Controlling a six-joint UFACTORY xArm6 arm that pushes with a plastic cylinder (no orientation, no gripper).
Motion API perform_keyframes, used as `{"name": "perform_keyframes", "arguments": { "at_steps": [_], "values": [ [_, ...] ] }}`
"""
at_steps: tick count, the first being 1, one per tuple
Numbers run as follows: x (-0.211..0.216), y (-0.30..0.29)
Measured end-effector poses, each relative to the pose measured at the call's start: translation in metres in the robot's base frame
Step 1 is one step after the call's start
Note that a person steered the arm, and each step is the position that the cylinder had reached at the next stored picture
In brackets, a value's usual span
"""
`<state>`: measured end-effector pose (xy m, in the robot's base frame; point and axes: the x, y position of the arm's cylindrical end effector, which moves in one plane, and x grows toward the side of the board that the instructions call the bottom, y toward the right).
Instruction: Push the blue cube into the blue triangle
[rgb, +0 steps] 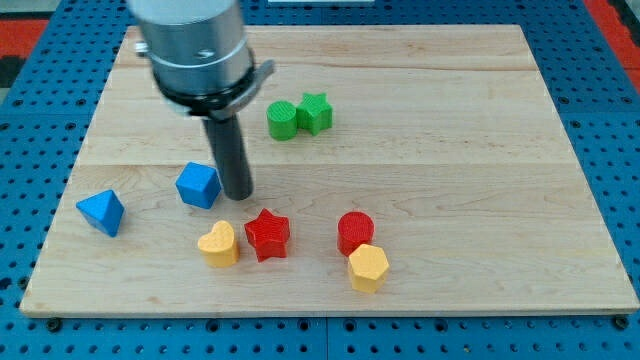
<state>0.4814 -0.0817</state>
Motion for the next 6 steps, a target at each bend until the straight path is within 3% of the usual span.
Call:
{"name": "perform_keyframes", "arguments": {
  "at_steps": [1, 3, 5, 6],
  "values": [
    [0.015, -0.066],
    [-0.032, -0.05],
    [0.02, -0.099],
    [0.009, -0.101]
  ]
}}
